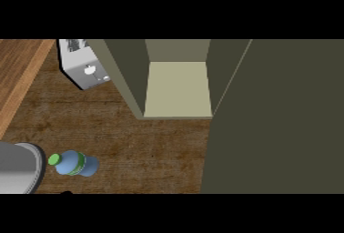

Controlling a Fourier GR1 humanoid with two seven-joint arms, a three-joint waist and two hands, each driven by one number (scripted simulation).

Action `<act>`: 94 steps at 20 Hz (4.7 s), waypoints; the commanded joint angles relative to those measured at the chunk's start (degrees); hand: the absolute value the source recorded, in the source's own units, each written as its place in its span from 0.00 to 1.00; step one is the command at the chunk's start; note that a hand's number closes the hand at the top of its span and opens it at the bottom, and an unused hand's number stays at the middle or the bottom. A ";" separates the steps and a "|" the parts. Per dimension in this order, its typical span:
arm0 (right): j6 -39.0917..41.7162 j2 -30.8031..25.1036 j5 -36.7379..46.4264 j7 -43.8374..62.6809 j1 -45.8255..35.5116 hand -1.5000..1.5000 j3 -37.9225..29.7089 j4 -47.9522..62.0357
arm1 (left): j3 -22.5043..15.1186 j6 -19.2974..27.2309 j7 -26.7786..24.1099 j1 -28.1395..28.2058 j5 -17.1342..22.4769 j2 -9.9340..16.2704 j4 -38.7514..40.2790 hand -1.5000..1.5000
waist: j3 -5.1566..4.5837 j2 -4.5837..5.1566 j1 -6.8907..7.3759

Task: Pick up the bottled water, place it into the cabinet and close the cabinet

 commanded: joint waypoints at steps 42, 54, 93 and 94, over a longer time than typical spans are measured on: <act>-12.47 -9.35 10.34 -0.12 1.01 0.00 10.11 -6.79 | 18.35 -17.19 -43.85 -18.11 27.92 -10.68 57.88 0.00 | -0.04 0.08 -0.39; -13.14 -9.86 7.69 1.31 -3.49 0.00 7.90 -4.77 | 20.40 -19.67 -56.60 -20.15 34.68 -10.39 71.43 0.00 | -0.01 0.17 0.04; -17.35 -12.64 8.46 0.61 -3.45 0.00 11.43 -3.98 | 7.87 -49.17 -67.56 -28.40 36.70 -6.55 83.19 1.00 | -0.01 0.14 -0.02; -16.68 -14.56 7.84 -0.79 -1.73 0.00 11.44 -5.65 | 6.28 -44.67 -64.27 -28.45 35.92 -8.62 79.38 1.00 | 0.02 0.09 -0.07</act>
